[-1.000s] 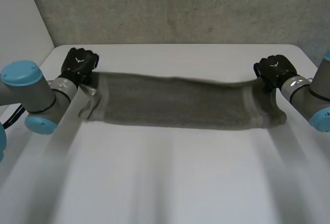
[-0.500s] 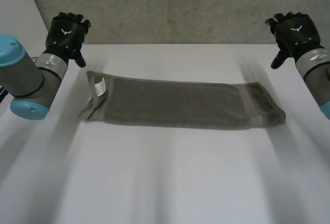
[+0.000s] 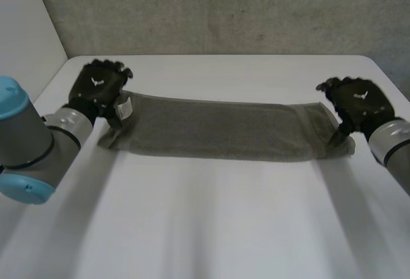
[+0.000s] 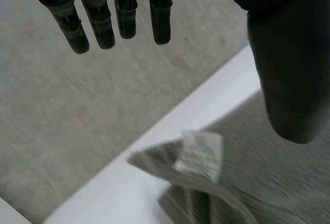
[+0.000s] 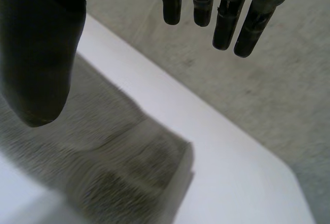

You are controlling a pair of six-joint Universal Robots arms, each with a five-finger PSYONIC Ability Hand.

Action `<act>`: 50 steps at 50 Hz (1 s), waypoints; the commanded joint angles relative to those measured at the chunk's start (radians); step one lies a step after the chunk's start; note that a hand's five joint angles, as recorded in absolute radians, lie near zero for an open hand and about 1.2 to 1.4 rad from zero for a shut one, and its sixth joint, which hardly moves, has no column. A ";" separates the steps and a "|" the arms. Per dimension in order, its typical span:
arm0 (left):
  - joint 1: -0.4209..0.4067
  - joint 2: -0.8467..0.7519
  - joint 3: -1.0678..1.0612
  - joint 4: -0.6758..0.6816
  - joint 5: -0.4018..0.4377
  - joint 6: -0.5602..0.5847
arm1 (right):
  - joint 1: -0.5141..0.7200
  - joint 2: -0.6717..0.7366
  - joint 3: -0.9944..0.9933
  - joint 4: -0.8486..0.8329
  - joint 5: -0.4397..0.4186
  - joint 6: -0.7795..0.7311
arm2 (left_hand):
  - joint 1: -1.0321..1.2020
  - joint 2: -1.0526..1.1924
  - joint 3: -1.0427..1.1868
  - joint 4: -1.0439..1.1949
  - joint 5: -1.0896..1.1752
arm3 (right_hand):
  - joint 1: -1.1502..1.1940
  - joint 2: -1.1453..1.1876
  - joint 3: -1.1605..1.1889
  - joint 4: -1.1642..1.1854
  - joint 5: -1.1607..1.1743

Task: Fold the towel.

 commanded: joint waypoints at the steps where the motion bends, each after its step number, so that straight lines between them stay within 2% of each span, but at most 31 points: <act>1: 0.011 -0.106 0.033 0.006 -0.005 0.002 | -0.002 0.131 -0.006 -0.011 -0.027 -0.016 | -0.065 -0.052 -0.057 -0.060 -0.038 | -0.062 -0.066 -0.074 -0.087 -0.057; 6: 0.018 -0.172 0.089 0.012 -0.018 -0.001 | -0.037 0.178 -0.023 -0.042 -0.040 -0.036 | -0.065 -0.052 -0.057 -0.060 -0.038 | -0.037 -0.041 -0.049 -0.062 -0.032; 13: 0.021 -0.256 0.182 0.015 -0.087 0.001 | -0.065 0.189 -0.015 -0.047 -0.067 -0.055 | -0.065 -0.052 -0.057 -0.060 -0.038 | 0.024 0.021 0.013 0.000 0.029; 19: 0.023 -0.307 0.239 0.015 -0.099 0.001 | -0.085 0.207 -0.010 -0.054 -0.072 -0.073 | -0.065 -0.052 -0.057 -0.060 -0.038 | 0.083 0.079 0.071 0.058 0.088; 25: 0.024 -0.367 0.317 0.013 -0.110 0.004 | -0.094 0.261 -0.018 -0.099 -0.069 -0.118 | -0.062 -0.049 -0.054 -0.057 -0.035 | 0.256 0.252 0.244 0.231 0.261; 30: 0.043 -0.409 0.363 0.013 -0.134 0.062 | -0.093 0.290 -0.029 -0.105 -0.061 -0.147 | -0.062 -0.049 -0.054 -0.057 -0.035 | 0.312 0.308 0.300 0.287 0.317; 34: 0.076 -0.435 0.388 0.013 -0.153 0.157 | -0.090 0.304 -0.041 -0.105 -0.058 -0.151 | -0.065 -0.052 -0.057 -0.060 -0.038 | 0.380 0.376 0.368 0.355 0.384; 42: 0.106 -0.436 0.379 0.007 -0.157 0.185 | -0.088 0.336 -0.072 -0.105 -0.056 -0.150 | -0.068 -0.055 -0.060 -0.063 -0.041 | 0.500 0.496 0.488 0.475 0.505; 45: 0.104 -0.429 0.370 0.004 -0.159 0.185 | -0.088 0.352 -0.084 -0.103 -0.055 -0.148 | -0.068 -0.054 -0.060 -0.063 -0.041 | 0.576 0.573 0.565 0.552 0.581; 47: 0.104 -0.426 0.365 0.004 -0.159 0.185 | -0.087 0.359 -0.093 -0.103 -0.053 -0.148 | -0.065 -0.052 -0.057 -0.060 -0.038 | 0.743 0.739 0.731 0.718 0.748; 48: 0.104 -0.423 0.356 0.004 -0.159 0.185 | -0.087 0.359 -0.093 -0.103 -0.053 -0.148 | -0.065 -0.052 -0.057 -0.060 -0.038 | 0.744 0.740 0.732 0.719 0.749; 49: 0.104 -0.423 0.356 0.004 -0.159 0.185 | -0.087 0.361 -0.095 -0.105 -0.050 -0.148 | -0.065 -0.052 -0.057 -0.060 -0.038 | 0.874 0.871 0.863 0.850 0.879; 50: 0.104 -0.419 0.347 0.004 -0.159 0.185 | -0.087 0.361 -0.095 -0.105 -0.050 -0.148 | -0.065 -0.052 -0.057 -0.060 -0.038 | 0.876 0.872 0.864 0.851 0.881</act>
